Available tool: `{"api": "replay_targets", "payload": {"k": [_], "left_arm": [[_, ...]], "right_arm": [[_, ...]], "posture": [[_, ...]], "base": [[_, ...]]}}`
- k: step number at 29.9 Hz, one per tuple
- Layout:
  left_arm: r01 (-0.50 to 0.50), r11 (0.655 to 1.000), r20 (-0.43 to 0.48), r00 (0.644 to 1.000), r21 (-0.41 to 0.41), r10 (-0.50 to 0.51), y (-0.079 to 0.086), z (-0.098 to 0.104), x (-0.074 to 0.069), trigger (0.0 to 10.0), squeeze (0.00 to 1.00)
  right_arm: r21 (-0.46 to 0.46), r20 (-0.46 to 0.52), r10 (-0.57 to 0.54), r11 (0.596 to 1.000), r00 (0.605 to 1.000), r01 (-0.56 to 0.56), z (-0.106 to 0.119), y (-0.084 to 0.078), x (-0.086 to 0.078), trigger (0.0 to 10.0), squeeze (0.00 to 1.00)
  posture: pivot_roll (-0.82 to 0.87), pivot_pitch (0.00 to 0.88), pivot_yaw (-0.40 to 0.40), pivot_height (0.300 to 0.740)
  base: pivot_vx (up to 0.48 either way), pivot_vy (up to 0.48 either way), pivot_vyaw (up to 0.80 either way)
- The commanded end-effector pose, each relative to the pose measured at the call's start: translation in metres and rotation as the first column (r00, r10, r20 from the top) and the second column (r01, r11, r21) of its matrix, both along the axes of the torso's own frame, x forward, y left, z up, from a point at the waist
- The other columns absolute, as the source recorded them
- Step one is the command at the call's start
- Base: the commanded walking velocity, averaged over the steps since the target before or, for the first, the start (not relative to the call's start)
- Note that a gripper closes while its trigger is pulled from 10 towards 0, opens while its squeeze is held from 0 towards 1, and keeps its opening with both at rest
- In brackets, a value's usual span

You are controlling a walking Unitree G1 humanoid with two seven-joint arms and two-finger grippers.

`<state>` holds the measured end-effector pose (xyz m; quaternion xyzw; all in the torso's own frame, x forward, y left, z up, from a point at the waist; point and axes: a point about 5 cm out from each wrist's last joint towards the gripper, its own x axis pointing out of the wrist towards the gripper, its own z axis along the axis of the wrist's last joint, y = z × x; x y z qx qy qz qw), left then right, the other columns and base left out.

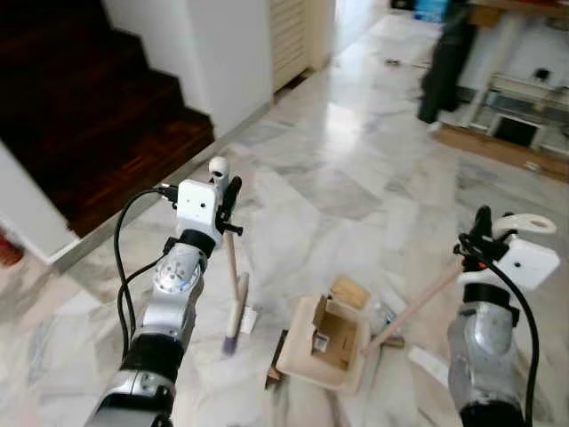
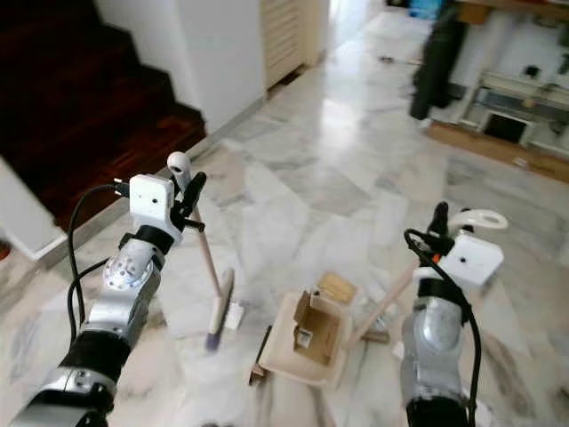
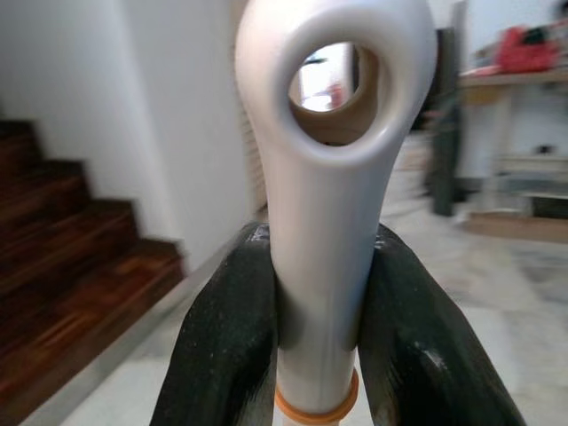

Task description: Sweep floor

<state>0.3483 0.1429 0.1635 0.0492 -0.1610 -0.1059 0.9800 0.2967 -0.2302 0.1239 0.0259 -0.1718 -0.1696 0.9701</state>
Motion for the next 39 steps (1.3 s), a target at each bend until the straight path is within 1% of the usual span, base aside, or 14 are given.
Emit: {"api": "replay_targets", "payload": {"k": [1,10,17,25,33,39], "left_arm": [[-0.005,1.0,0.051,0.999,0.017,0.004,0.0,0.0122,0.0004,10.0,0.0],[-0.004,1.0,0.05,0.999,0.01,0.004,-0.0023,0.0104,-0.0009,10.0,0.0],[-0.02,1.0,0.034,0.999,0.008,0.02,-0.001,0.0055,-0.0021,10.0,0.0],[-0.024,1.0,0.034,0.999,0.007,0.023,-0.0008,0.0053,-0.003,10.0,0.0],[-0.035,0.999,0.03,0.999,0.004,0.035,0.0006,0.0045,-0.0031,10.0,0.0],[-0.032,0.999,0.031,0.999,0.001,0.032,-0.0014,0.0051,-0.0034,10.0,0.0]], "right_arm": [[0.001,0.063,-0.002,1.0,0.998,0.002,0.0137,-0.0003,0.0009,10.0,0.0],[0.002,0.057,0.001,1.0,0.998,-0.001,0.0126,-0.0002,0.0002,10.0,0.0],[0.001,0.062,0.005,1.0,0.998,-0.005,0.0143,-0.0008,0.0009,10.0,0.0],[0.0,0.061,0.008,1.0,0.998,-0.008,0.0145,-0.0003,0.0012,10.0,0.0],[0.007,0.06,0.013,1.0,0.998,-0.014,0.0141,0.0014,0.002,10.0,0.0],[0.006,0.058,0.01,1.0,0.998,-0.01,0.0143,-0.0009,0.0017,10.0,0.0]], "posture": [[0.07,0.029,0.021,0.74],[0.07,0.018,0.02,0.74],[0.06,0.011,0.017,0.74],[0.07,0.008,0.015,0.74],[0.07,0.02,0.013,0.74],[0.07,0.023,0.01,0.74]], "base": [[0.0,0.0,0.8],[0.0,0.0,0.8],[0.0,0.0,0.8],[0.0,0.0,0.8],[0.0,0.0,0.8],[0.0,0.0,0.8]]}}
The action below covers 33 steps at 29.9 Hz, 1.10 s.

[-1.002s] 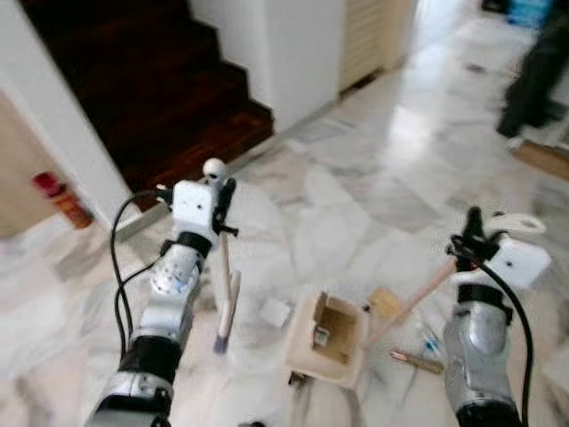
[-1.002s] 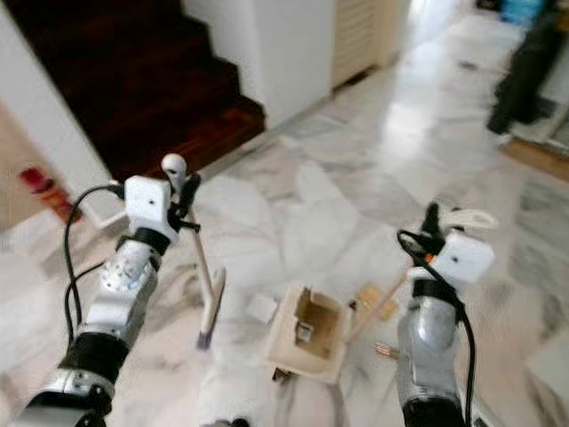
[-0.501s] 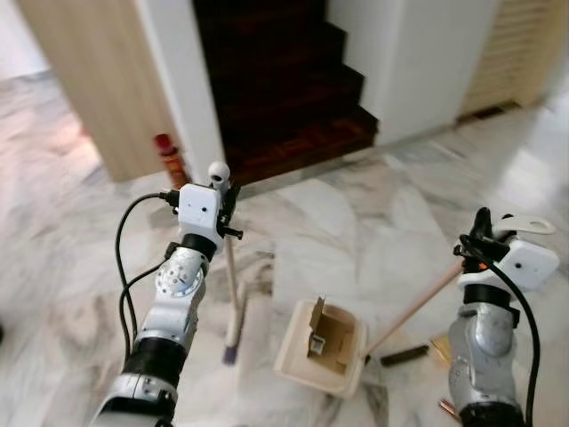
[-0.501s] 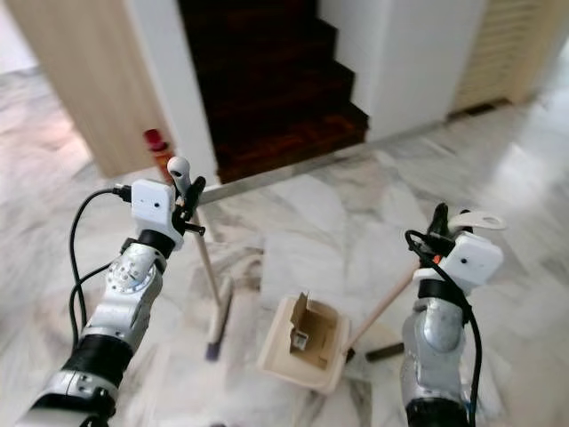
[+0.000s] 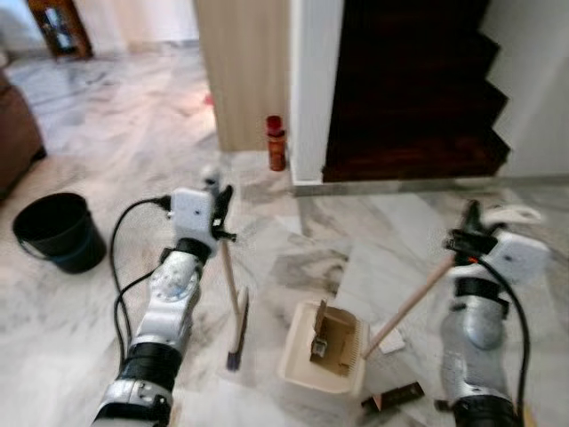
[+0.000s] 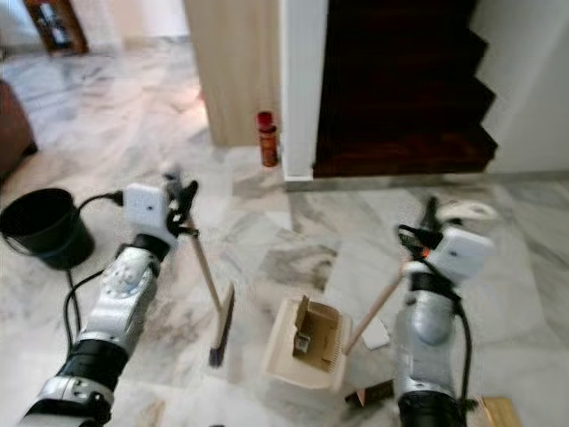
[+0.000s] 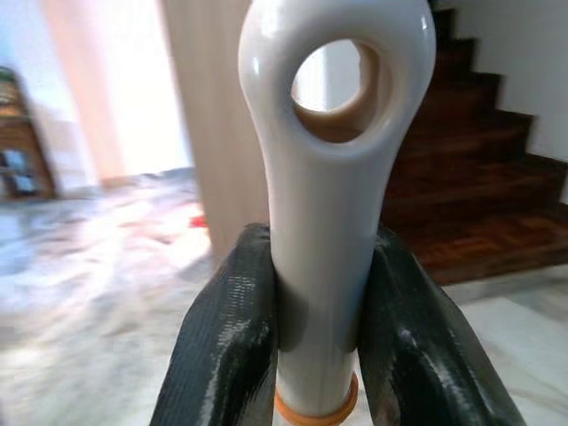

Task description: Sweep floor

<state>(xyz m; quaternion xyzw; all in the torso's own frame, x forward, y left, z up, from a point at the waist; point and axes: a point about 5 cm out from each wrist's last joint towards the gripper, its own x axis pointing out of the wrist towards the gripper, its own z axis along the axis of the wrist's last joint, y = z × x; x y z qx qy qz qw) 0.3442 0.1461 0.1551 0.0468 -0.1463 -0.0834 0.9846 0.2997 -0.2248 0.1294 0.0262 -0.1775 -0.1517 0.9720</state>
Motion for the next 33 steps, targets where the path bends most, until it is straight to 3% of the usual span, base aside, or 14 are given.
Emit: {"api": "replay_targets", "payload": {"k": [1,11,33], "left_arm": [[0.011,1.0,0.058,0.998,0.011,-0.012,-0.0043,0.0131,0.0005,10.0,0.0],[0.006,1.0,0.047,0.999,-0.001,-0.006,-0.0042,0.012,-0.0002,10.0,0.0],[-0.006,1.0,0.036,0.999,-0.007,0.006,-0.0027,0.0108,-0.0005,10.0,0.0]], "right_arm": [[0.017,0.047,-0.025,1.0,0.999,0.024,0.0089,-0.0064,-0.0014,10.0,0.0],[0.06,0.039,-0.022,0.998,0.999,0.019,0.0068,-0.0059,0.0,10.0,0.0],[0.07,0.032,0.001,0.998,1.0,-0.003,0.0066,-0.0029,0.0017,10.0,0.0]], "posture": [[0.07,0.023,0.01,0.74],[0.08,0.034,0.007,0.74],[0.07,0.045,0.0,0.74]], "base": [[0.0,0.0,0.8],[0.0,0.0,0.05],[0.0,0.38,0.0]]}}
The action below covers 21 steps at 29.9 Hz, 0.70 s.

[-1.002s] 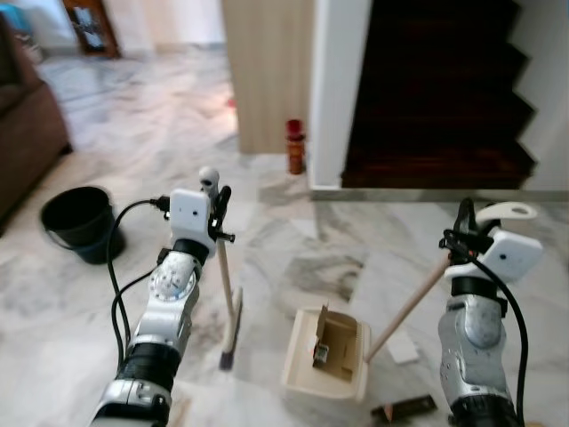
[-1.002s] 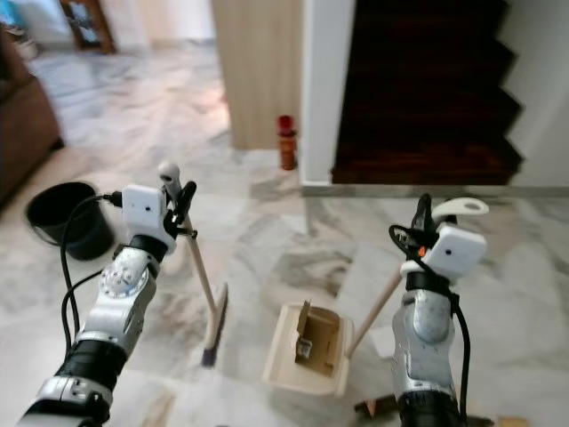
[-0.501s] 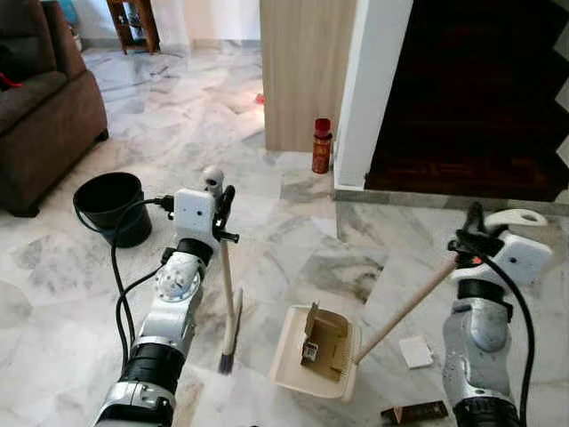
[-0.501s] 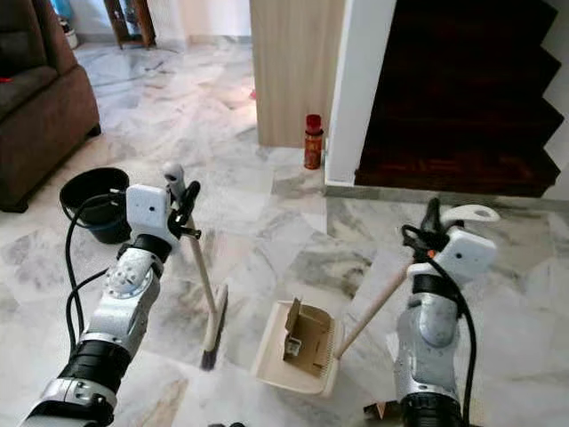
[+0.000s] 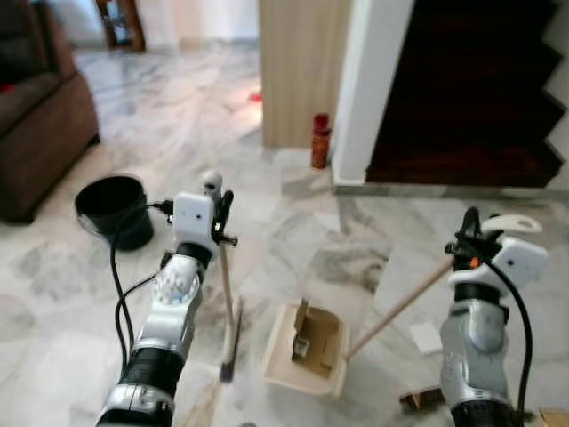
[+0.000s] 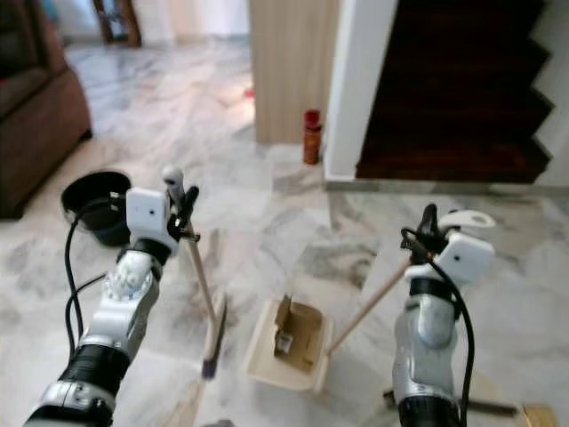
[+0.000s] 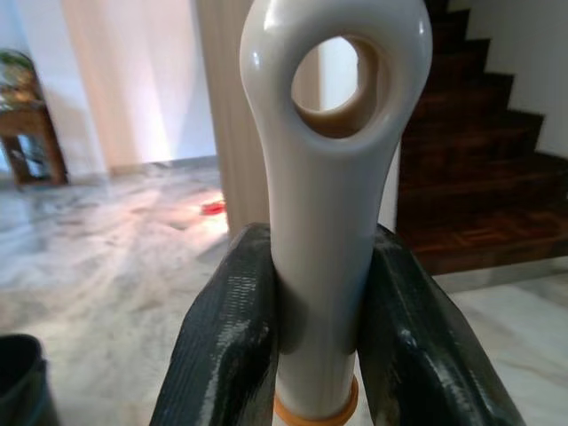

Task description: Sweep floor

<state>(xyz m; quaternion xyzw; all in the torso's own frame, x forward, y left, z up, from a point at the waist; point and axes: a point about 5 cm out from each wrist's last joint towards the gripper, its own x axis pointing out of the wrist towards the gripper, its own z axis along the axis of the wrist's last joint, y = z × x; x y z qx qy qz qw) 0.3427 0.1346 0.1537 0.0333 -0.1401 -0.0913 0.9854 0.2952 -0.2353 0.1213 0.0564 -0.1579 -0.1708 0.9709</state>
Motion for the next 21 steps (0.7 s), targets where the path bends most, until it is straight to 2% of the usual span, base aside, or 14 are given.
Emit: {"api": "replay_targets", "payload": {"k": [1,21], "left_arm": [[-0.025,1.0,0.052,0.998,0.015,0.025,0.0086,0.0123,0.001,10.0,0.0],[-0.035,0.999,0.057,0.998,0.015,0.034,0.0112,0.012,-0.0003,10.0,0.0]], "right_arm": [[-0.003,0.062,0.026,1.0,0.998,-0.026,0.0147,0.0075,0.0063,10.0,0.0],[-0.003,0.07,0.046,0.999,0.996,-0.046,0.0177,0.0094,0.0085,10.0,0.0]], "posture": [[0.07,0.044,0.0,0.74],[0.07,0.021,-0.007,0.74]], "base": [[0.0,0.398,0.0],[0.0,0.403,0.0]]}}
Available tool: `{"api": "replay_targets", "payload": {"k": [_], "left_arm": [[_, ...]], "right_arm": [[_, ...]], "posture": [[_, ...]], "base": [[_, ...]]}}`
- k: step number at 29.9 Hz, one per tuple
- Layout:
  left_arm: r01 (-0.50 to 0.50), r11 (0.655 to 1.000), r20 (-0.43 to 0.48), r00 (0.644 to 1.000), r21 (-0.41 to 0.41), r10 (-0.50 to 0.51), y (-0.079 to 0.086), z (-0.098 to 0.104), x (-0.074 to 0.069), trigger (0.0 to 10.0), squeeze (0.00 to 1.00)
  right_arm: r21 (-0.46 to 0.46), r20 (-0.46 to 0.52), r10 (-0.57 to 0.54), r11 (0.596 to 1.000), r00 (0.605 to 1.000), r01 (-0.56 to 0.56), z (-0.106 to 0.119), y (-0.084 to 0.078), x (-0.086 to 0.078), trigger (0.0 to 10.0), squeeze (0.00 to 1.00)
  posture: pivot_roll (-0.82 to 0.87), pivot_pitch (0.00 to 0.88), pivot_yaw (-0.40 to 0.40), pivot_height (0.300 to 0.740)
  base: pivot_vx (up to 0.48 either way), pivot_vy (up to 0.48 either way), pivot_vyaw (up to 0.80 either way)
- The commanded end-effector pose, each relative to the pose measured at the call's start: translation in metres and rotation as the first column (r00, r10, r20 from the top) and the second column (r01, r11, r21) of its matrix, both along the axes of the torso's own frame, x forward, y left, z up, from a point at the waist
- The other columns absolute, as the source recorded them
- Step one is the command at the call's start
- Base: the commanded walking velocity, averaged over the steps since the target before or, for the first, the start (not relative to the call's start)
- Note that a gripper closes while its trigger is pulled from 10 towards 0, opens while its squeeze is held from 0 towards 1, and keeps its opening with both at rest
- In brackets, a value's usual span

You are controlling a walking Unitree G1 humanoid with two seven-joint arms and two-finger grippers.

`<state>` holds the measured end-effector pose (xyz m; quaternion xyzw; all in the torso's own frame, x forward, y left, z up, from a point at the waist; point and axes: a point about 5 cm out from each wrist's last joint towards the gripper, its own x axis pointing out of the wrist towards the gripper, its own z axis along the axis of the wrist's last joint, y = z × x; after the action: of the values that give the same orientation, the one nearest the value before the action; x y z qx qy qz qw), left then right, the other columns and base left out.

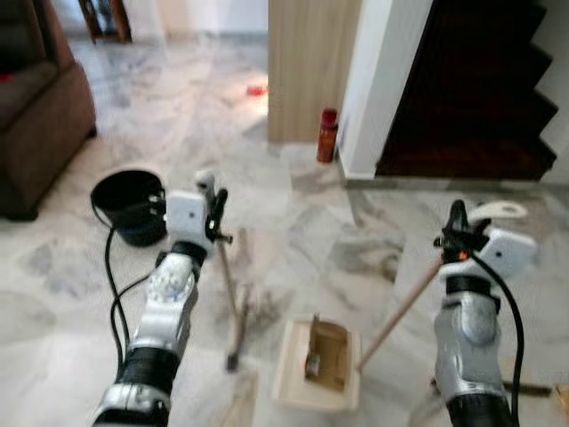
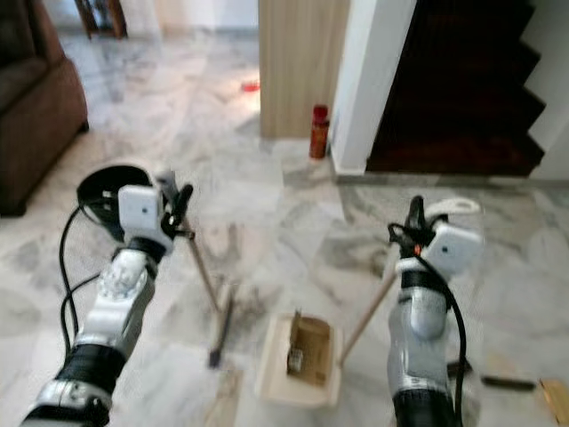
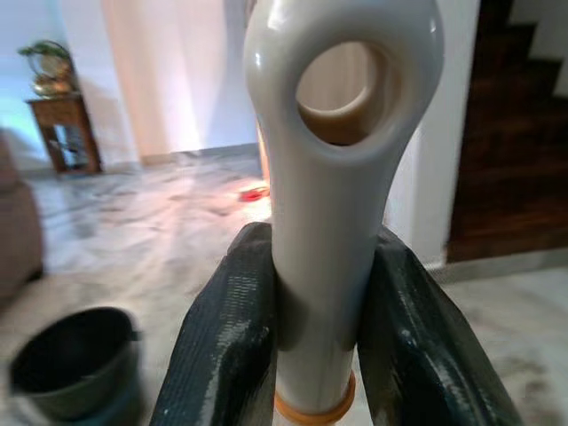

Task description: Sweep floor

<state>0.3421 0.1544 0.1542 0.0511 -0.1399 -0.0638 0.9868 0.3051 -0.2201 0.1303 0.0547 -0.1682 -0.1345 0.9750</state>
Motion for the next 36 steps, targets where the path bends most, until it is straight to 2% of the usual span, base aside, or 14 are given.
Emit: {"api": "replay_targets", "payload": {"k": [1,11,16,27,36], "left_arm": [[0.026,1.0,0.054,0.998,-0.01,-0.026,-0.0089,0.0121,0.0004,10.0,0.0],[0.027,1.0,0.048,0.999,-0.008,-0.027,-0.0092,0.0108,-0.0002,10.0,0.0],[0.027,1.0,0.047,0.999,-0.006,-0.026,-0.008,0.0089,-0.0022,10.0,0.0],[0.042,0.999,0.054,0.998,-0.004,-0.041,-0.0102,0.0117,-0.0027,10.0,0.0],[0.038,0.999,0.052,0.998,-0.002,-0.038,-0.0085,0.0118,-0.0042,10.0,0.0]], "right_arm": [[0.021,0.049,-0.022,1.0,0.999,0.021,0.0094,-0.0055,-0.0008,10.0,0.0],[0.019,0.042,-0.025,1.0,0.999,0.024,0.0071,-0.0065,-0.0041,10.0,0.0],[0.025,0.037,-0.022,0.999,0.999,0.021,0.0035,-0.0049,-0.0068,10.0,0.0],[0.021,0.061,-0.014,1.0,0.998,0.013,0.0131,-0.0048,-0.0005,10.0,0.0],[0.028,0.054,-0.01,1.0,0.998,0.008,0.0091,-0.0014,-0.0069,10.0,0.0]], "posture": [[0.07,0.029,-0.009,0.74],[0.06,0.041,-0.004,0.74],[0.07,0.0,-0.001,0.74],[0.07,0.0,-0.005,0.74],[0.08,0.035,-0.004,0.74]], "base": [[0.0,0.409,0.0],[0.0,0.409,0.0],[0.0,0.412,0.0],[0.0,0.405,0.0],[0.0,0.393,0.0]]}}
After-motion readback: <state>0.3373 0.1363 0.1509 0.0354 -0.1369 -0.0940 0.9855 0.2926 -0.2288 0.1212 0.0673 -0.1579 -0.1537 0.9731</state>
